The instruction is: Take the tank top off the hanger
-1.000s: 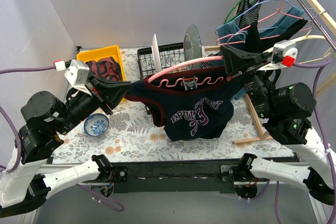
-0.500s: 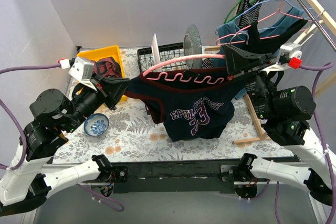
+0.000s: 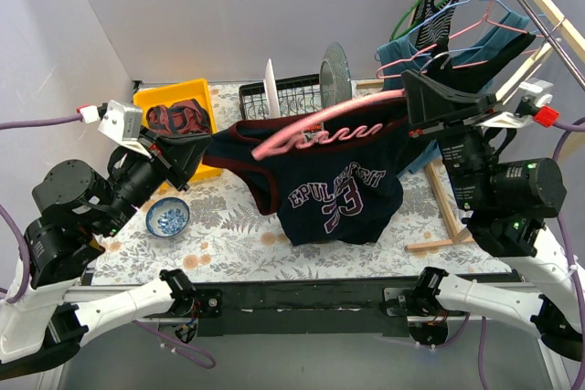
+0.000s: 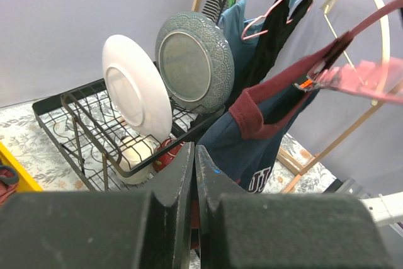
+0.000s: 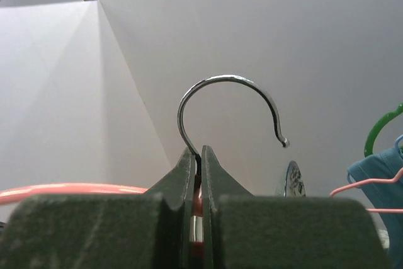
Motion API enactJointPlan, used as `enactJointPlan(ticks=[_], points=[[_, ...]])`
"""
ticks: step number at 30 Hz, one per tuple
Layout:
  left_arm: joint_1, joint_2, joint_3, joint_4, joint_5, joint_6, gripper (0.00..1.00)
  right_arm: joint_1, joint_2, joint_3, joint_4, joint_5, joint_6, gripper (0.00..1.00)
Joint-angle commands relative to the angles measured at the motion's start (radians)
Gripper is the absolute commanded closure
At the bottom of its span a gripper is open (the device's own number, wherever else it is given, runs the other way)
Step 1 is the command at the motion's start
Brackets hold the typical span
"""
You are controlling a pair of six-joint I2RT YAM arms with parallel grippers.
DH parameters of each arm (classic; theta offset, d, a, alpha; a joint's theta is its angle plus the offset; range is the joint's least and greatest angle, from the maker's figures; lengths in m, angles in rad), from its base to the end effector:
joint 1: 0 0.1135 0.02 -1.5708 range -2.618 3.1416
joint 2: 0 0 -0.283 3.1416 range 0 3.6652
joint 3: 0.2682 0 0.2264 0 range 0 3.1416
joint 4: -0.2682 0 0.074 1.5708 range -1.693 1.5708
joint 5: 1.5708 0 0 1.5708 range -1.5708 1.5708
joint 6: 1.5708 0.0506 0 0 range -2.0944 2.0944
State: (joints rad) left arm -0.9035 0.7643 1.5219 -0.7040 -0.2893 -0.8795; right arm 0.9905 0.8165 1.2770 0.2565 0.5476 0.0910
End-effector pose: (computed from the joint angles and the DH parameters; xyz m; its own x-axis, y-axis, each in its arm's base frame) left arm 0.0456 -0.0346 0.5095 -0.4231 -0.6562 -0.6249 0.3931 0.4884 -0.7791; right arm 0.0678 0.0553 0.5475 0.3135 0.6196 -0.7196 -0.5295 0.7431 0.4092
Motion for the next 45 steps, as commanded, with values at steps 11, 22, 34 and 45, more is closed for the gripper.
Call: enactJointPlan(ticks=[11,22,34,45], points=[[0.005,0.009,-0.031,0.123,0.085,-0.001,1.0,-0.006,0.029,0.05,0.159,-0.066,0.15,0.99],[0.003,0.073,-0.062,0.201,0.121,0.03,1.0,-0.006,0.003,0.062,0.104,-0.107,0.403,0.99],[0.003,0.086,-0.094,0.222,0.085,0.047,1.0,-0.006,-0.096,0.051,0.145,-0.16,0.515,0.99],[0.003,0.092,-0.134,0.28,0.033,0.074,1.0,-0.006,-0.152,0.107,0.052,-0.184,0.645,0.99]])
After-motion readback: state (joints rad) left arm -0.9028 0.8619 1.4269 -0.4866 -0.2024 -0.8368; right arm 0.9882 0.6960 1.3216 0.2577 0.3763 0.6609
